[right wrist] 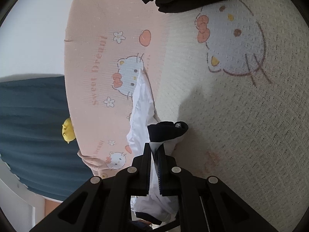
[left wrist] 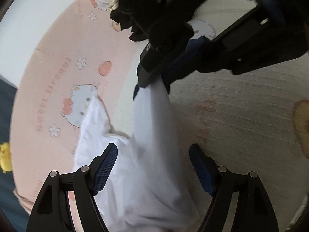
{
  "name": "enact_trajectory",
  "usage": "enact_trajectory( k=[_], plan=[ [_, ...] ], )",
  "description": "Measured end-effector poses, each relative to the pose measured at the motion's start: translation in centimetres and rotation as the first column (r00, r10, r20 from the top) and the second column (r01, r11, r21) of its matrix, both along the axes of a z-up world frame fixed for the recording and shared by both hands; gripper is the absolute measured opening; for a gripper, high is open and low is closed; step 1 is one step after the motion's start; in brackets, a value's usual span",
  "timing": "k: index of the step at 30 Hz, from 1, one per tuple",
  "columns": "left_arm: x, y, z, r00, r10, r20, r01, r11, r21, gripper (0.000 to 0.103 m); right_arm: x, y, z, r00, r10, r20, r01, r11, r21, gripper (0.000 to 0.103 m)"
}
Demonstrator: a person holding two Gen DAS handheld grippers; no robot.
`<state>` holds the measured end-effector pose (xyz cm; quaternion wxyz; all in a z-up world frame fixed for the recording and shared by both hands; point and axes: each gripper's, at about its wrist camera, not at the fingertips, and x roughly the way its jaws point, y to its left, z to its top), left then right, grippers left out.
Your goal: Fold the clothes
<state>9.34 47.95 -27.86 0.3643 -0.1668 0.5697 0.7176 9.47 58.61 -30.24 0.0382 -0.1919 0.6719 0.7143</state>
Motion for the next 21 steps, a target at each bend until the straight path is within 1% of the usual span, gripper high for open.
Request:
enact_trajectory(
  k=[2, 3, 4, 5, 6, 7, 8, 9, 12, 14, 15, 16, 17, 18, 21],
  plan=[
    [0.2, -0.5, 0.1, 1.000, 0.007, -0.020, -0.007, 1.000, 0.000, 0.073, 0.0, 0.0, 0.0, 1.000, 0.000, -0.001, 0.000, 1.000, 0.000, 0.005],
    [0.1, -1.0, 0.2, 0.999, 0.015, -0.034, -0.015, 1.000, -0.004, 0.062, 0.1, 0.0, 0.0, 1.000, 0.000, 0.001, 0.000, 1.000, 0.001, 0.005],
    [0.0, -1.3, 0.1, 0.999, 0.025, -0.042, -0.026, 1.000, -0.017, 0.054, 0.2, 0.1, 0.1, 1.000, -0.001, 0.002, 0.001, 1.000, 0.003, 0.005],
    [-0.3, -1.8, -0.2, 0.999, 0.035, -0.040, -0.036, 0.999, -0.032, 0.042, 0.4, 0.2, 0.1, 1.000, -0.002, 0.003, 0.002, 1.000, 0.002, 0.005],
    [-0.6, -2.2, -0.4, 0.998, 0.044, -0.037, -0.046, 0.998, -0.046, 0.037, 0.5, 0.3, 0.0, 1.000, -0.003, 0.007, 0.003, 1.000, -0.003, 0.005],
    [-0.7, -2.7, -0.7, 0.998, 0.047, -0.032, -0.049, 0.997, -0.059, 0.035, 0.6, 0.3, -0.1, 1.000, -0.005, 0.013, 0.005, 1.000, -0.007, 0.005],
    [-0.6, -3.3, -1.1, 0.999, 0.038, -0.021, -0.039, 0.997, -0.069, 0.025, 0.7, 0.2, -0.3, 1.000, -0.006, 0.028, 0.006, 1.000, -0.013, 0.005],
    [-0.2, -3.8, -1.5, 0.999, 0.021, -0.026, -0.023, 0.997, -0.080, 0.018, 0.7, 0.1, -0.5, 0.999, -0.001, 0.040, 0.001, 1.000, -0.019, 0.005],
    [1.6, -4.4, -2.8, 0.993, -0.051, -0.109, 0.038, 0.992, -0.117, 0.010, 0.8, -0.4, -1.3, 0.996, 0.008, 0.094, -0.004, 0.999, -0.034, 0.007],
    [2.2, -4.5, -3.2, 0.990, -0.057, -0.128, 0.042, 0.992, -0.118, 0.007, 1.0, -0.7, -1.9, 0.988, -0.005, 0.157, 0.010, 0.999, -0.034, 0.009],
    [2.4, -4.5, -3.3, 0.990, -0.054, -0.131, 0.039, 0.992, -0.116, 0.006, 1.1, -0.8, -2.2, 0.982, -0.008, 0.187, 0.015, 0.999, -0.037, 0.020],
    [2.5, -4.6, -3.4, 0.990, -0.052, -0.133, 0.037, 0.993, -0.113, 0.006, 1.2, -0.8, -2.6, 0.979, -0.009, 0.203, 0.019, 0.999, -0.048, 0.034],
    [2.7, -4.6, -3.4, 0.990, -0.050, -0.130, 0.036, 0.993, -0.110, 0.006, 1.4, -0.9, -2.8, 0.982, -0.016, 0.189, 0.028, 0.998, -0.062, 0.034],
    [2.8, -4.7, -3.3, 0.991, -0.048, -0.127, 0.035, 0.994, -0.107, 0.006, 1.4, -0.8, -2.8, 0.985, -0.020, 0.173, 0.032, 0.997, -0.069, 0.037],
    [2.1, -4.8, -3.0, 0.994, -0.037, -0.104, 0.028, 0.996, -0.091, 0.006, 0.7, -0.9, -2.3, 0.987, -0.002, 0.161, 0.009, 0.999, -0.040, 0.043]
  ],
)
